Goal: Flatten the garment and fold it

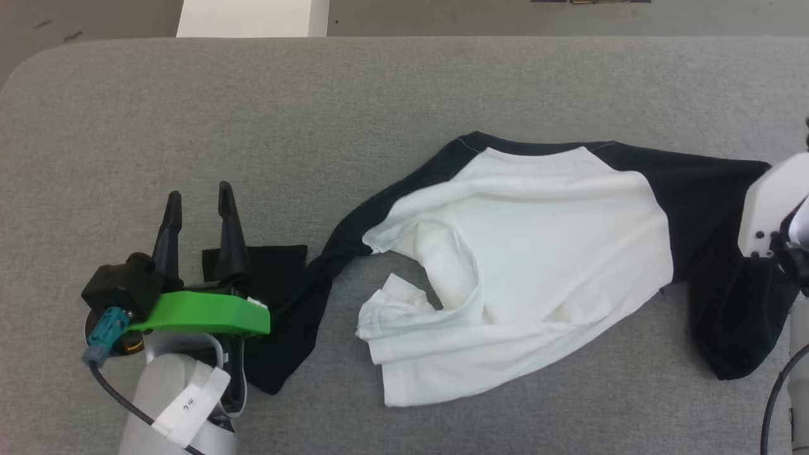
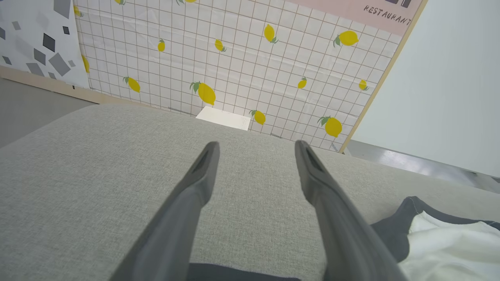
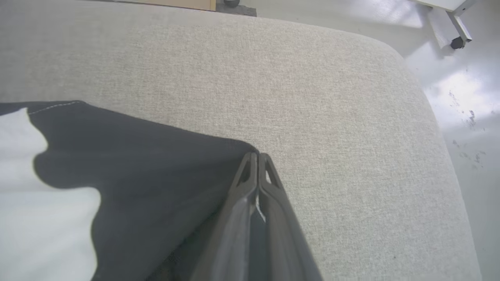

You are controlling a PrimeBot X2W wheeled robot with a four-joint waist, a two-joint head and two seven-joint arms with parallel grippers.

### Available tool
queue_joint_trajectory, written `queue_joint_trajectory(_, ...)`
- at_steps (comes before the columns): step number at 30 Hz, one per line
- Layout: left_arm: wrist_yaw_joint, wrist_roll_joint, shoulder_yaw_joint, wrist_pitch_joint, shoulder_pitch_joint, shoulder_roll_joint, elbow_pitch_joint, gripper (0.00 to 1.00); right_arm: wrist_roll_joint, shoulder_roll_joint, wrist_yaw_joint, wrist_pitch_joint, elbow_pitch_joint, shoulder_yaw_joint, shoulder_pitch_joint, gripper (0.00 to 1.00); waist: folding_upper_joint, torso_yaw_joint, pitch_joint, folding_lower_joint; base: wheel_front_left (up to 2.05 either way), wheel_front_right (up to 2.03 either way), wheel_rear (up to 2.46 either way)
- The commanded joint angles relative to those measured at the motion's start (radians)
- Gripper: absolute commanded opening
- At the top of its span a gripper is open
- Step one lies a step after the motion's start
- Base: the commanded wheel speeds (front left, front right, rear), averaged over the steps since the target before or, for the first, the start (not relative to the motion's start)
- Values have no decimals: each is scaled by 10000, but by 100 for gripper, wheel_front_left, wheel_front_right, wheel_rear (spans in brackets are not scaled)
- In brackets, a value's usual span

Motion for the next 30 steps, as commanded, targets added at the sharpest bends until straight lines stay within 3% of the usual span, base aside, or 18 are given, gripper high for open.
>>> queue_joint_trajectory(1,-64,154,-22,-37,117,-43,45,100,-135,160,-21,-258,58,-209,124,5,79,-24,-30,0,0,0,0)
queue_joint_trajectory(2,-73,166,-29,-37,119,-43,79,100,-182,298,-21,-403,164,-324,153,100,79,-46,-62,0,0,0,0)
queue_joint_trajectory(9,-217,321,-154,-37,126,-44,496,100,328,915,-21,-1727,-44,-205,697,100,79,-183,-533,0,0,0,0)
queue_joint_trajectory(15,-384,723,-781,419,-303,157,1239,100,1303,1150,-21,-3434,-1903,798,2235,100,79,-472,-961,0,0,0,0)
queue_joint_trajectory(21,-459,1256,-1451,1920,-1463,537,2255,100,2002,1397,-21,-4198,-3722,1380,3914,100,79,-1004,-1051,0,0,0,0)
queue_joint_trajectory(30,-767,1583,-2461,4873,-2934,1196,4089,100,2415,1585,-21,-4035,-4810,1695,4882,100,79,-1961,-796,0,0,0,0)
